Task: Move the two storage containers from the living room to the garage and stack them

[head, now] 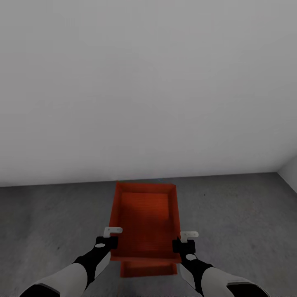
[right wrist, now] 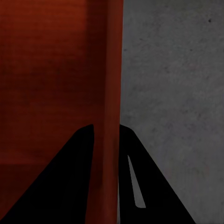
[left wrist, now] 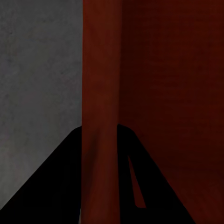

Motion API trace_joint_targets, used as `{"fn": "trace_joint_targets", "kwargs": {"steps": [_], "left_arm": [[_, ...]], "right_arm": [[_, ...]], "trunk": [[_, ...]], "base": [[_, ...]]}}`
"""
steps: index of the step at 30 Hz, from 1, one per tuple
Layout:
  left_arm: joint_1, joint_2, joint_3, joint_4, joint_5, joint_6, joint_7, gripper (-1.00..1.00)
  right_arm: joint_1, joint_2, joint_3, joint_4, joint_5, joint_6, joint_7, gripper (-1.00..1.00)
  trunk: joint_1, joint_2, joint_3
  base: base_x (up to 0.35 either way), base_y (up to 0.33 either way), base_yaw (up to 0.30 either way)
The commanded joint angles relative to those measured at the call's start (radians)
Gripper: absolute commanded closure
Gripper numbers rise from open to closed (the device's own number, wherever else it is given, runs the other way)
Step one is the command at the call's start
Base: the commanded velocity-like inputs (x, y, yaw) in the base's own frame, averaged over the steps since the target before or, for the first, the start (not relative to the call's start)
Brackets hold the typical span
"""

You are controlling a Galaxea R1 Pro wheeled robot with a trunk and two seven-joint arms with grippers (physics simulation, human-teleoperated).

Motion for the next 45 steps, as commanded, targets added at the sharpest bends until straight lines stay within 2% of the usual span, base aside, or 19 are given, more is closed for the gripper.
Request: {"fn": "trace_joint_targets", "kwargs": {"steps": [1,45], "left_arm": [[-0.001,-0.002,0.032,0.003,0.092,0.0,0.009,1.0],[-0.001,-0.002,0.032,0.002,0.092,0.0,0.009,1.0]], "right_arm": [[-0.001,0.0,-0.028,-0.003,0.008,-0.007,-0.008,1.0],[-0.001,0.0,-0.028,-0.003,0.008,-0.007,-0.008,1.0]], "trunk": [[0.0,-0.001,-0.003],[0.0,-0.001,-0.073]], "base": [[0.0,0.0,0.0],[0.0,0.0,0.0]]}}
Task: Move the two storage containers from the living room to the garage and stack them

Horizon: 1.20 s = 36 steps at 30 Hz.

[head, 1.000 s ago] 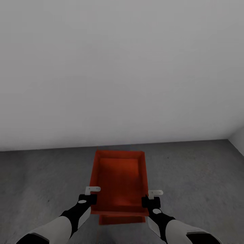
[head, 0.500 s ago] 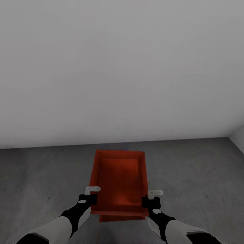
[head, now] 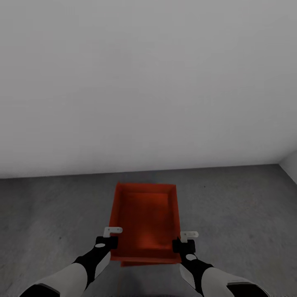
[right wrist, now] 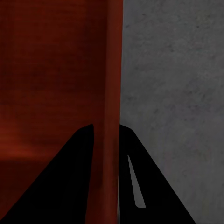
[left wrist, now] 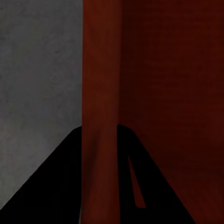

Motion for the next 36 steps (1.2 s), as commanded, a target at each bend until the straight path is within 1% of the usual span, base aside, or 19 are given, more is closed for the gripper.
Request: {"fn": "trace_joint_targets", "kwargs": {"steps": [1,36], "left_arm": [[-0.001,-0.002,0.031,0.003,0.093,0.0,0.009,1.0],[-0.001,-0.002,0.031,0.003,0.093,0.0,0.01,1.0]], "right_arm": [[-0.001,0.0,-0.026,-0.003,0.008,-0.006,-0.008,1.0],[-0.001,0.003,-0.026,-0.003,0.008,-0.008,-0.008,1.0]], "trunk": [[0.0,-0.001,-0.002],[0.0,-0.001,-0.058]], "base": [[0.0,0.0,0.0],[0.0,0.0,0.0]]}}
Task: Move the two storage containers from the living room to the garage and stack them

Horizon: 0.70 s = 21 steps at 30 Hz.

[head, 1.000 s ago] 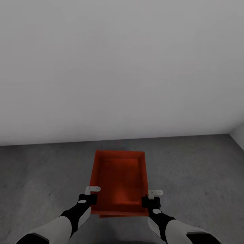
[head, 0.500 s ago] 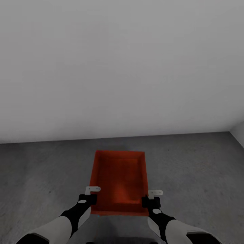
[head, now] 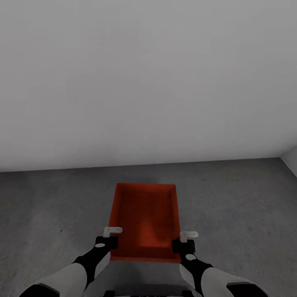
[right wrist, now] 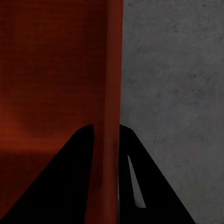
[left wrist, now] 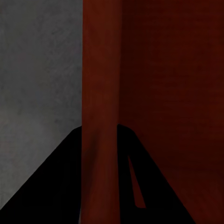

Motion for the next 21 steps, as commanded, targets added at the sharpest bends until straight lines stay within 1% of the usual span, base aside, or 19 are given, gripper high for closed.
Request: {"fn": "trace_joint_targets", "kwargs": {"steps": [1,21], "left_arm": [[-0.001,-0.004,0.036,0.003,0.089,-0.001,0.011,1.0],[-0.001,-0.004,0.036,0.003,0.089,-0.001,0.011,1.0]], "right_arm": [[-0.001,0.0,-0.036,-0.003,0.018,-0.01,-0.006,1.0],[-0.001,-0.003,-0.036,-0.003,0.018,-0.011,-0.008,1.0]], "trunk": [[0.0,-0.001,-0.002],[0.0,-0.001,-0.003]], "base": [[0.0,0.0,0.0],[0.0,0.0,0.0]]}}
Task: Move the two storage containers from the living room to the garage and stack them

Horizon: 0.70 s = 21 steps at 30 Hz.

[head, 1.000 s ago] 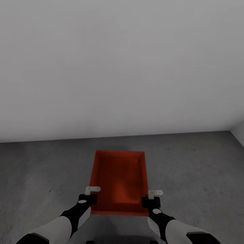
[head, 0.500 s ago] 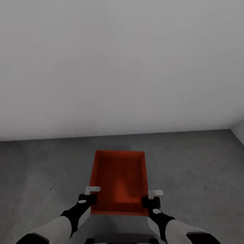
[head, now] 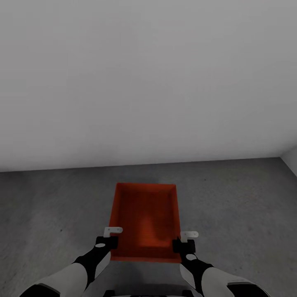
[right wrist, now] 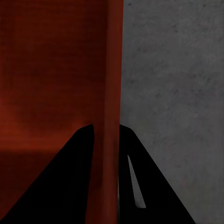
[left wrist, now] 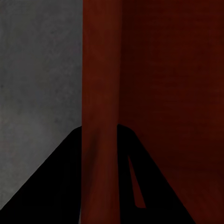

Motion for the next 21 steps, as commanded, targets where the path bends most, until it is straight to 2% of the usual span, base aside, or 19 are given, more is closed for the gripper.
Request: {"fn": "trace_joint_targets", "kwargs": {"steps": [1,7,21], "left_arm": [[-0.001,-0.001,0.031,0.003,0.093,0.0,0.009,1.0],[-0.001,-0.001,0.031,0.003,0.093,0.0,0.009,1.0],[-0.001,-0.001,0.031,0.004,0.093,0.0,0.009,1.0]], "right_arm": [[-0.001,0.0,-0.021,-0.003,0.002,-0.008,-0.011,1.0],[-0.001,0.0,-0.021,-0.003,0.002,-0.008,-0.011,1.0],[-0.001,0.001,-0.021,-0.003,0.002,-0.009,-0.011,1.0]], "trunk": [[0.0,-0.001,-0.001],[0.0,-0.001,-0.001],[0.054,-0.099,-0.045]], "base": [[0.0,0.0,0.0],[0.0,0.0,0.0],[0.0,0.0,0.0]]}}
